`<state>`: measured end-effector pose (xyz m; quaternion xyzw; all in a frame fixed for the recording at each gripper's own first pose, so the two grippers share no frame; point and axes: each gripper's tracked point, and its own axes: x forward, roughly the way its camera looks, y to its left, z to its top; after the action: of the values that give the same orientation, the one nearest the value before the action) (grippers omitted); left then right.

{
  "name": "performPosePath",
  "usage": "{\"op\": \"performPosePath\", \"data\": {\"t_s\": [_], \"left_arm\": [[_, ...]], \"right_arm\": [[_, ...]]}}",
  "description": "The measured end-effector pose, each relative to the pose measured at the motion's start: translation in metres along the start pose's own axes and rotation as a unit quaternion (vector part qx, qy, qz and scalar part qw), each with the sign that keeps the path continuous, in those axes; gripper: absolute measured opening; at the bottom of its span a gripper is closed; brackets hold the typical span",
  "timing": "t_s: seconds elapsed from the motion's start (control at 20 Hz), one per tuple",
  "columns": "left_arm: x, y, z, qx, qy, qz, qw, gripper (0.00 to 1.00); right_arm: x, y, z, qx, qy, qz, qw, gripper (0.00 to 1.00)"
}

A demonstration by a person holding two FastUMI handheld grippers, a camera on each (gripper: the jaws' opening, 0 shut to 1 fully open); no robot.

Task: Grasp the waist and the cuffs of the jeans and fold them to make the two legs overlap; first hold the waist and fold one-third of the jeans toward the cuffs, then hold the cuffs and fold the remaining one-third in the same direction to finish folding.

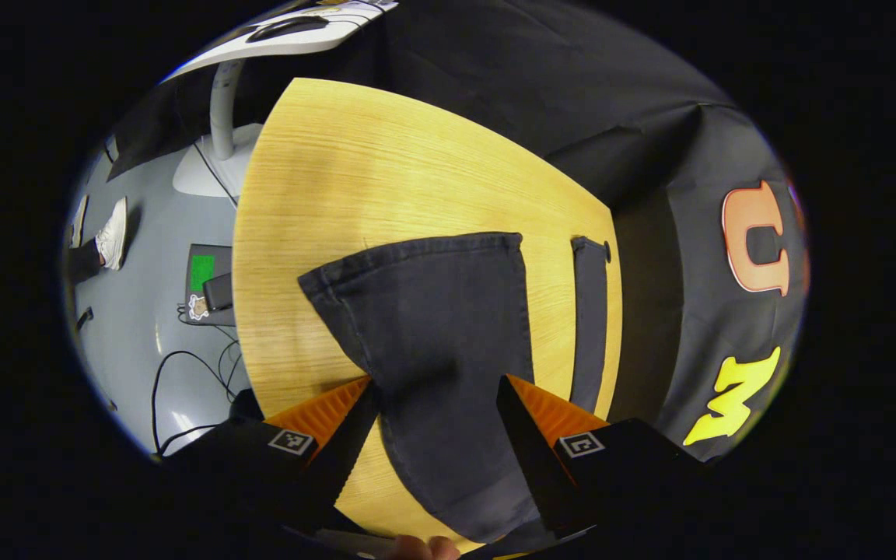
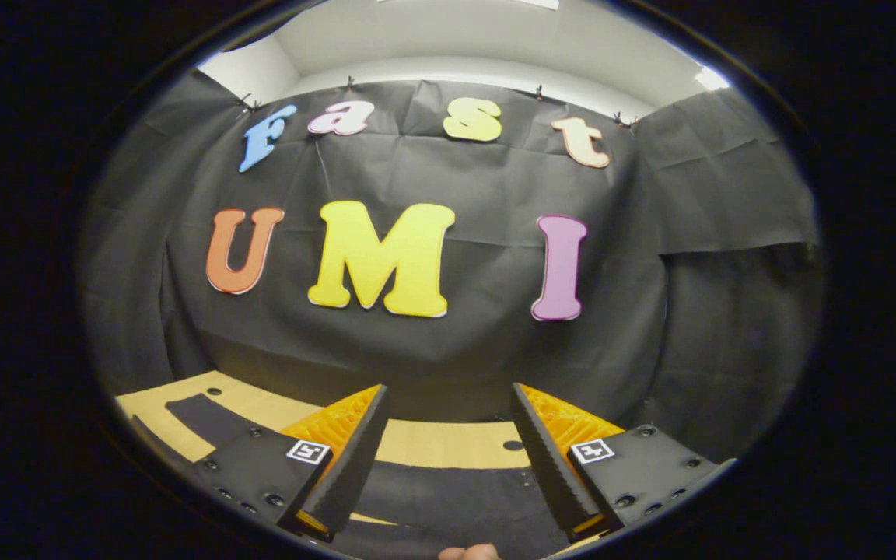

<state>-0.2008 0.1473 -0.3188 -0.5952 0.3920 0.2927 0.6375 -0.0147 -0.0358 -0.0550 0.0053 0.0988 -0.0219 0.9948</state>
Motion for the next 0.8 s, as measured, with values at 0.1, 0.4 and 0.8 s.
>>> {"op": "performPosePath", "data": {"t_s": [0.1, 0.4, 0.8], "left_arm": [[0.004, 0.000, -0.001, 0.014, 0.018, -0.009, 1.000, 0.81], [0.009, 0.019, 0.002, -0.008, 0.010, 0.004, 1.000, 0.10], [0.009, 0.016, 0.002, -0.035, 0.026, -0.006, 0.999, 0.05]], "right_arm": [[-0.001, -0.019, -0.024, 0.018, 0.040, -0.014, 0.999, 0.96], [-0.006, -0.111, -0.152, 0.205, 0.285, -0.108, 0.930, 0.97], [-0.061, -0.137, -0.309, 0.399, 0.498, -0.247, 0.729, 0.98]]}}
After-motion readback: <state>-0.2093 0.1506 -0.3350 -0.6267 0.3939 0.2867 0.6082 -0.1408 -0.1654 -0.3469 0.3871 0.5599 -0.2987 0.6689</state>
